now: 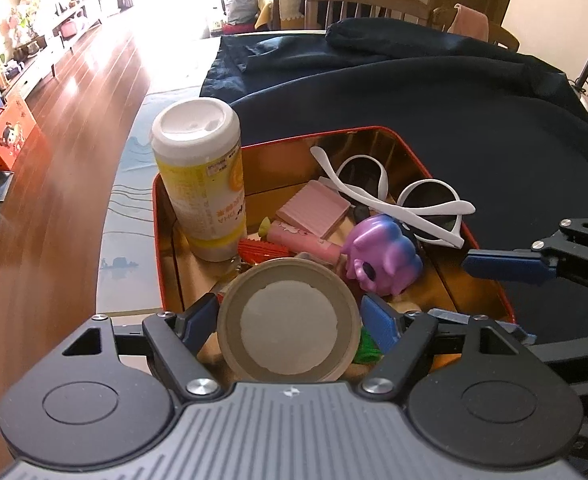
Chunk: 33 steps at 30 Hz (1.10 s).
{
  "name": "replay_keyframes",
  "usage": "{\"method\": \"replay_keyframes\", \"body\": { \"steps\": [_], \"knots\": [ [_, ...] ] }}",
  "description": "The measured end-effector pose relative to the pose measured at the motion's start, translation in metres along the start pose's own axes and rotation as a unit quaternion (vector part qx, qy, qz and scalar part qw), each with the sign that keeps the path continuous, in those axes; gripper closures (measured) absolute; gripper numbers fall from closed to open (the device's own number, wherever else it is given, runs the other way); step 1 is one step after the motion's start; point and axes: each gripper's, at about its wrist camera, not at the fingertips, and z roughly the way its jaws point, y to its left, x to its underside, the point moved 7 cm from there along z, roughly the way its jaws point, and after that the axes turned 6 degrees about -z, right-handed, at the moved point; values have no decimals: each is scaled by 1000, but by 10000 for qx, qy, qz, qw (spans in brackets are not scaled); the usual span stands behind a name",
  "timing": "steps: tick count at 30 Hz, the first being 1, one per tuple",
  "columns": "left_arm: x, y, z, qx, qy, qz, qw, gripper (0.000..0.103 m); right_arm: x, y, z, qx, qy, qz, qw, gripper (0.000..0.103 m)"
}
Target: Organize rigid objects
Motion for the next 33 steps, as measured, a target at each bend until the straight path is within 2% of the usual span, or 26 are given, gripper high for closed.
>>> {"method": "replay_keyframes", "body": {
  "steps": [5, 10, 18, 30, 33],
  "knots": [
    [2, -2, -7, -13, -89, -15, 10000, 25, 0, 1, -9, 13, -103, 80, 9999, 57],
    [3, -3, -17, 4, -192, -56, 9998, 24, 1, -2, -20, 22, -256, 213, 9994, 46],
    [12, -5, -40, -26, -405, -108, 9991, 24, -1, -3, -43, 46, -559, 393, 9977, 39],
    [20, -8, -95, 94, -1033, -246, 9943, 23, -5, -5, -79, 84, -1034, 663, 9924, 30],
    [24, -9, -107, 151, -1148, -265, 9929, 20, -4, -5, -89, 80, -1160, 749, 9904, 21]
  ]
}}
